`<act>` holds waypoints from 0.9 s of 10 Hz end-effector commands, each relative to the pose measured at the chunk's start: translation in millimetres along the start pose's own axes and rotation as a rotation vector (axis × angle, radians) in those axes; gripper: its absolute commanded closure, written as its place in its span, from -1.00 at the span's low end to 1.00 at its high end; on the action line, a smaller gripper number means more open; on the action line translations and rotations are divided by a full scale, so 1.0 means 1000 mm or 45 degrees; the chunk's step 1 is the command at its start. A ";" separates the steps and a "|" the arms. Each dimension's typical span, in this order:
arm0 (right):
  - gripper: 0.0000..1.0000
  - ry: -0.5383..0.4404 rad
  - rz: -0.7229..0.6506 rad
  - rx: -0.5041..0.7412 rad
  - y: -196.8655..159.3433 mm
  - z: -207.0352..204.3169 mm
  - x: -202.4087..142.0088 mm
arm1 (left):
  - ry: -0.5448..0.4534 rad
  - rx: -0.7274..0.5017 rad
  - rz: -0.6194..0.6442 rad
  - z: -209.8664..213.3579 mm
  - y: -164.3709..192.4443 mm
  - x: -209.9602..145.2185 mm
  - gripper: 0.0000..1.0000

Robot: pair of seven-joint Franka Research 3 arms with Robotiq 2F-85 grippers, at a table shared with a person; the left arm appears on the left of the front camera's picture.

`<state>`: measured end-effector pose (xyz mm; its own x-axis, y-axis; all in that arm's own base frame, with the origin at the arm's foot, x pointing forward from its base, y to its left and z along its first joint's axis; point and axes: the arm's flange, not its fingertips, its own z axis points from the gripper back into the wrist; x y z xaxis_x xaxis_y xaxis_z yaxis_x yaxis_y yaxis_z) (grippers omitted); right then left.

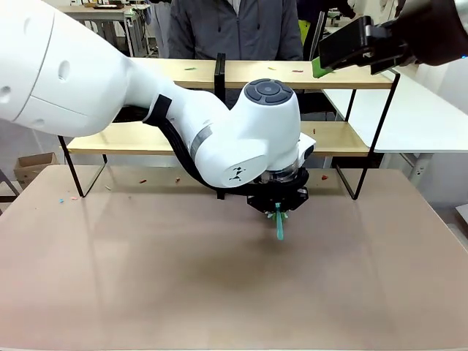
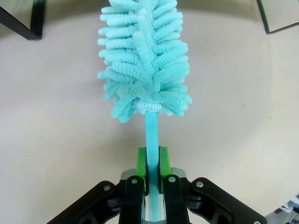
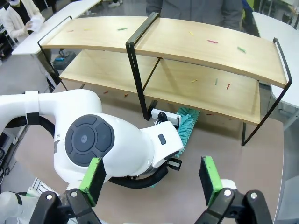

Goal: Clean the shelves.
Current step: Clean a randomly selected level of the Shelf with the Duster.

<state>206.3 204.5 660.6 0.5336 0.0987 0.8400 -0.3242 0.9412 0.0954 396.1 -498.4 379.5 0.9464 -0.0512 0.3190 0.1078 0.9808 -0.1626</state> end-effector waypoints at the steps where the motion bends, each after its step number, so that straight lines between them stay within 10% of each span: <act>1: -1.00 -0.001 -0.009 0.001 -0.001 0.000 -0.001 | -0.027 0.011 -0.017 0.002 0.001 -0.004 0.75; 9: -1.00 -0.001 -0.009 0.001 -0.001 0.000 -0.001 | 0.019 -0.185 -0.256 -0.009 -0.008 0.028 0.75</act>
<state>206.2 204.5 660.6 0.5336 0.0987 0.8400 -0.3242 0.9412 0.0954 412.2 -508.8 374.8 0.9113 -0.2115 0.3533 0.2996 0.9292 -0.2164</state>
